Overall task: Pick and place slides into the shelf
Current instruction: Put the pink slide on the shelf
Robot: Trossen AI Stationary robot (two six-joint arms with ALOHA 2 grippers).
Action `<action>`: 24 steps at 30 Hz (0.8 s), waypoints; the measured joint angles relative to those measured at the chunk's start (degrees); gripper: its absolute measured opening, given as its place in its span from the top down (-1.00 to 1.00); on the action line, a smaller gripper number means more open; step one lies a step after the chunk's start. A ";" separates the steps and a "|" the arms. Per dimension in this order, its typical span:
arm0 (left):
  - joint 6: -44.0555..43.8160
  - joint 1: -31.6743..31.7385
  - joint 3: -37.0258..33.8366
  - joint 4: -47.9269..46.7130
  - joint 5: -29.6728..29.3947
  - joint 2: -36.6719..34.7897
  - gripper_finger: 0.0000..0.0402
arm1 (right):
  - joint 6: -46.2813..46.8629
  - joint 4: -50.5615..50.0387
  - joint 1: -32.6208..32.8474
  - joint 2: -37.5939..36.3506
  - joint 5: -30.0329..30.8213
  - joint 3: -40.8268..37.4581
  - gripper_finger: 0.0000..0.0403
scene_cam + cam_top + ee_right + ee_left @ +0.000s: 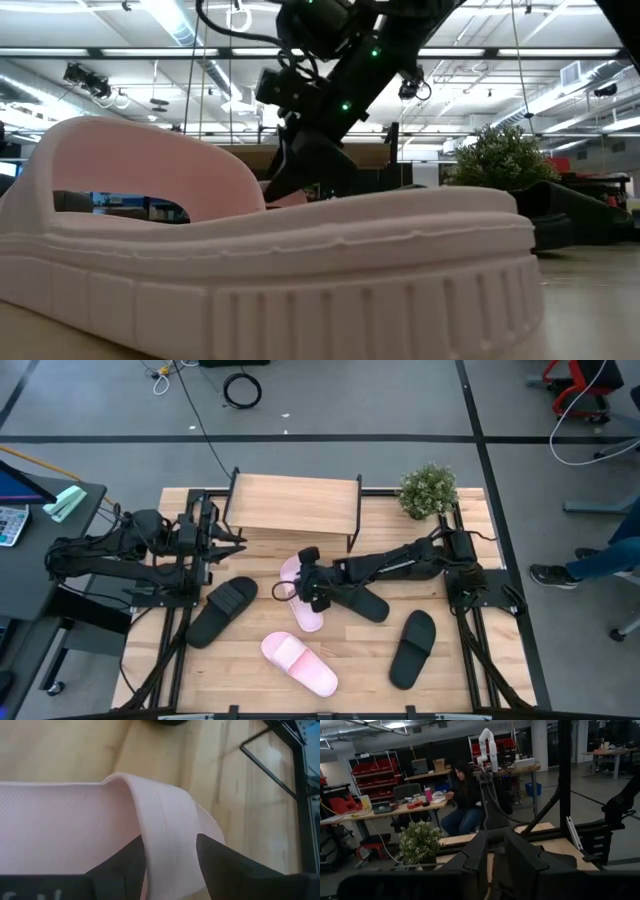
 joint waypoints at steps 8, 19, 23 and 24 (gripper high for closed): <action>-0.07 0.00 0.00 -2.71 0.00 0.00 0.63 | 1.59 1.05 -3.89 1.61 -5.25 0.06 0.45; -4.87 0.00 0.00 -2.74 0.01 0.00 0.65 | 10.64 -0.37 -1.84 -1.30 -5.32 -0.20 0.93; -7.29 0.00 0.00 -2.76 0.02 0.00 0.64 | 14.99 0.62 2.23 -6.57 -6.29 -0.11 0.94; -7.51 0.00 0.00 -2.76 0.02 0.00 0.64 | 15.75 0.63 3.14 -7.83 -6.16 -0.11 0.93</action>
